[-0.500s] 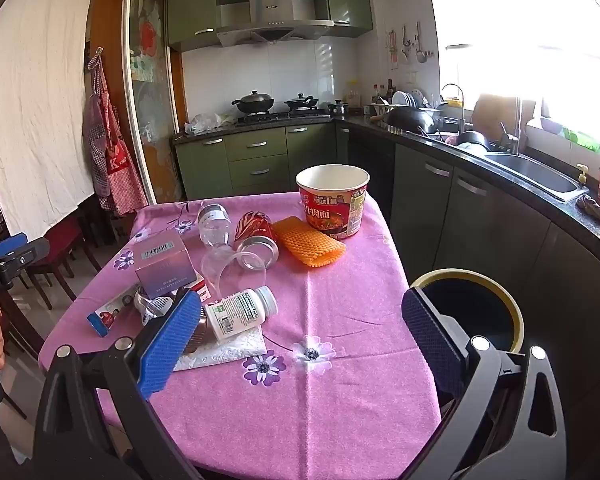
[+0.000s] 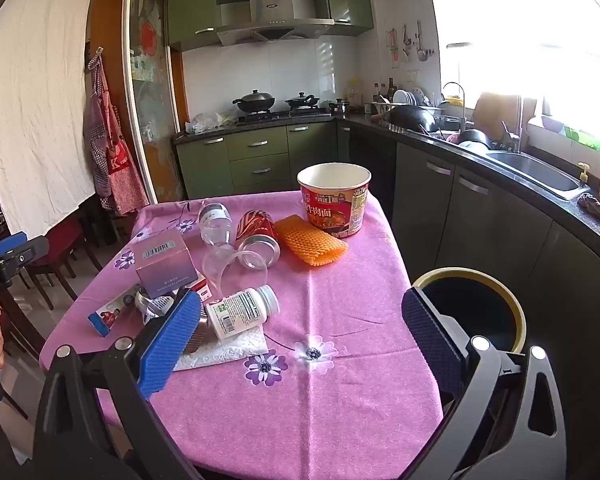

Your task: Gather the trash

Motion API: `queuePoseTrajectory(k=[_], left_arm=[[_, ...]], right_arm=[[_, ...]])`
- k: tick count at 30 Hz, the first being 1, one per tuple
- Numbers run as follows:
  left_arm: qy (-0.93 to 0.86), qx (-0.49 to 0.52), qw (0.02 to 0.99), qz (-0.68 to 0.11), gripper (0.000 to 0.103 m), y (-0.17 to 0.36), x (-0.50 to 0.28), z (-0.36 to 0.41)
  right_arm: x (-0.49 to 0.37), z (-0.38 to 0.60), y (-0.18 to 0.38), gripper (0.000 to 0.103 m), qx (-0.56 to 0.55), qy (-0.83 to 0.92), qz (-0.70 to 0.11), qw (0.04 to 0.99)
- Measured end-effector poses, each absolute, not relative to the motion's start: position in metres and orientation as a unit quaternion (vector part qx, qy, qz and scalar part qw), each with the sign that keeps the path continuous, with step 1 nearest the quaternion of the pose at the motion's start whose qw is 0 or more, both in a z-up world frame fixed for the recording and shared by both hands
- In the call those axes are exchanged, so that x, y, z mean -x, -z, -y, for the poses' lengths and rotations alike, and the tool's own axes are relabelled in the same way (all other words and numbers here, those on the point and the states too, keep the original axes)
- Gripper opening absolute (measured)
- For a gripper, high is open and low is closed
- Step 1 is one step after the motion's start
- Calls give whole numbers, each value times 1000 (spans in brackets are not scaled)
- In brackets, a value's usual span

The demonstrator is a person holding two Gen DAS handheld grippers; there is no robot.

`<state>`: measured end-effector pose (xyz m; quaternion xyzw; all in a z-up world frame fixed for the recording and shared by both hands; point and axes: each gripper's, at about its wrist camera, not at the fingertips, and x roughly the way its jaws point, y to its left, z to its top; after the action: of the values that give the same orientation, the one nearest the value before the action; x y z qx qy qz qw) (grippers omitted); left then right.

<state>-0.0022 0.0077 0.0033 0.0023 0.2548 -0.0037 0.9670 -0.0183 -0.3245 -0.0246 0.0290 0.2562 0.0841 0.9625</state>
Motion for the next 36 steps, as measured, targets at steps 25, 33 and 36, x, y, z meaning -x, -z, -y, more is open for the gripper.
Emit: queuePoseTrajectory(k=[25, 33, 36], left_arm=[[6, -11, 966, -260, 97, 2, 0, 2], [7, -11, 965, -260, 97, 2, 0, 3], [7, -12, 965, -260, 97, 2, 0, 3]], right_arm=[[16, 324, 29, 99, -33, -85, -260, 961], [16, 325, 29, 99, -34, -86, -260, 961], [16, 324, 29, 99, -34, -85, -260, 961]])
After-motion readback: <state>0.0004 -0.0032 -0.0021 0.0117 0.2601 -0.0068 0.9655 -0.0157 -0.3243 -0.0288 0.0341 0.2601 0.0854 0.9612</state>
